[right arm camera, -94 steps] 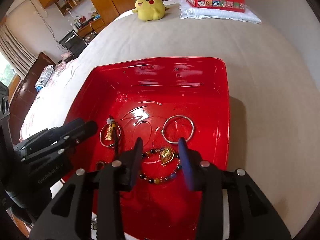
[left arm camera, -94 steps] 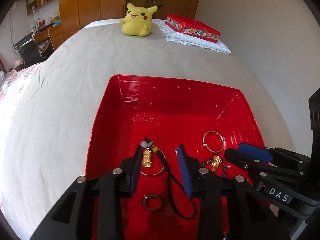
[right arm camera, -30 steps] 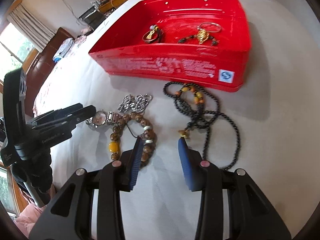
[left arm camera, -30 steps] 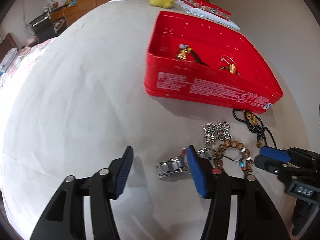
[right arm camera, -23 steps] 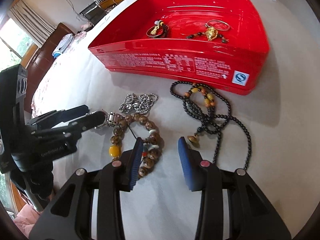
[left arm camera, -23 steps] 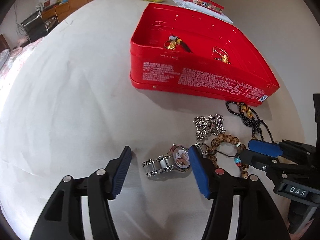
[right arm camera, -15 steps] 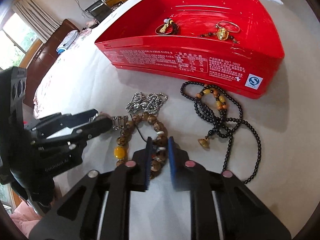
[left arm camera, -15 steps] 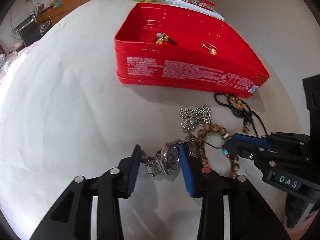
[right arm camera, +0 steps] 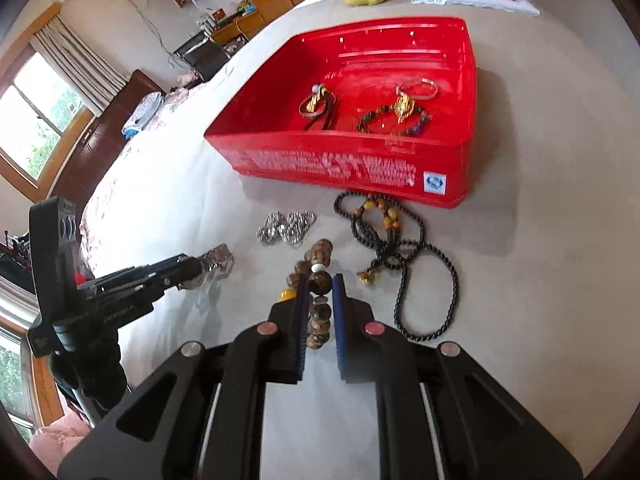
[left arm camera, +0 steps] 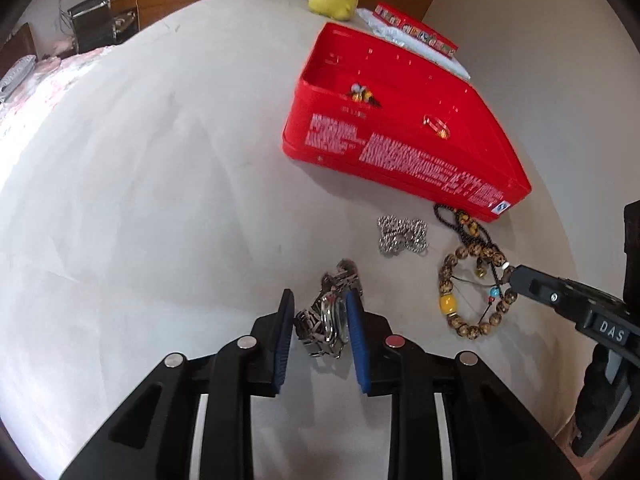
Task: Organize jewelry
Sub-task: 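Carry the watch with the left tool toward the tin while the right tool carries the bracelet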
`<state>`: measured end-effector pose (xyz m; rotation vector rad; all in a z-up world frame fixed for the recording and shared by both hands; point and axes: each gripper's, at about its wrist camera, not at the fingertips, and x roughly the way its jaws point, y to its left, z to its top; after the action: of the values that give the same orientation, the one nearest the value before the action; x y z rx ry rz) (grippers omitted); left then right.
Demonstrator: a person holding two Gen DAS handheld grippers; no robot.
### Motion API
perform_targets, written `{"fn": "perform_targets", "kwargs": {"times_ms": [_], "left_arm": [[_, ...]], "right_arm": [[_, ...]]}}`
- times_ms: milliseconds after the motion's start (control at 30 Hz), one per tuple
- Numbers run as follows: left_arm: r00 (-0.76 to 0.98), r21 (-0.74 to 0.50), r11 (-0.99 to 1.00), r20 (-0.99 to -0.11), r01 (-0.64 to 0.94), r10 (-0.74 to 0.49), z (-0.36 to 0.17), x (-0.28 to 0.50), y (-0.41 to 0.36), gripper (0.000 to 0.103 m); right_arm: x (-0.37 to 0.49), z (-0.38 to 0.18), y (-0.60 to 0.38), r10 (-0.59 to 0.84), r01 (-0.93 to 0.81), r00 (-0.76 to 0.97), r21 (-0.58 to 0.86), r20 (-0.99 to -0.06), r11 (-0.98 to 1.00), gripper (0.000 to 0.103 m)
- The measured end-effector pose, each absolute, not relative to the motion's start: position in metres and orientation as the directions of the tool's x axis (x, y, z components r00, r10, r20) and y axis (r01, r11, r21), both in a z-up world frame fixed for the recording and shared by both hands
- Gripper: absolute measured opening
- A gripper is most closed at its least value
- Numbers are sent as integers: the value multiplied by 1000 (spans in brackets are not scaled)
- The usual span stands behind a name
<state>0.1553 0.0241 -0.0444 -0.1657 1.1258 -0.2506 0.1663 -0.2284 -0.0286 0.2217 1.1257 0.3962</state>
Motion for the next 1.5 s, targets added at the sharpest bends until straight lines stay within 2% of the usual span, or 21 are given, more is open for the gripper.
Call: {"fn": "perform_targets", "kwargs": {"times_ms": [167,233,367,400,467,533,567,600,633,667,767,900,1033,1500], "left_arm": [[383,-238,963,-884,127,-269,-56,161,9,27],[384,-232,962,-883,141,-269,-56,161,5,35],[386,-222,962,-883,158,-267,-58,162,-4,43],[391,-213,964,-883,159,-260,-58,162,-4,43],[401,-186,968,-884,169,-240,-59,162,-10,43],[408,-165,971,-885,175,-224,-60,161,-14,43],[417,-143,974,-886,175,-205,-60,160,-16,41],[426,-118,978,-886,172,-182,-60,159,-19,33],[435,-99,981,-886,169,-164,-61,159,-21,29],[437,-96,981,-885,168,-161,-60,158,-17,28],[434,-104,980,-885,170,-169,-58,158,-11,28],[410,-146,973,-888,179,-209,-55,159,-5,27],[390,-186,964,-887,189,-248,-51,159,-7,27],[465,-192,951,-837,244,-289,1,160,-13,25]], "right_arm": [[170,-53,-226,424,-163,308,391,-852,906,13],[171,-59,-227,424,-155,294,395,-857,906,13],[172,-65,-228,431,-151,272,404,-860,902,18],[172,-67,-227,432,-156,268,404,-861,901,20],[173,-67,-224,443,-181,262,407,-857,895,34],[172,-66,-220,452,-200,260,410,-853,890,37],[173,-65,-217,440,-209,269,394,-857,895,37],[173,-65,-215,431,-216,276,381,-859,899,35],[172,-65,-213,409,-223,291,354,-865,908,23],[171,-65,-211,376,-224,309,318,-873,921,18],[169,-65,-212,382,-224,318,323,-868,920,18],[168,-60,-225,472,-195,296,431,-830,881,18],[164,-41,-231,498,-204,312,454,-809,867,18],[155,19,-230,414,-248,394,339,-820,907,18]]}}
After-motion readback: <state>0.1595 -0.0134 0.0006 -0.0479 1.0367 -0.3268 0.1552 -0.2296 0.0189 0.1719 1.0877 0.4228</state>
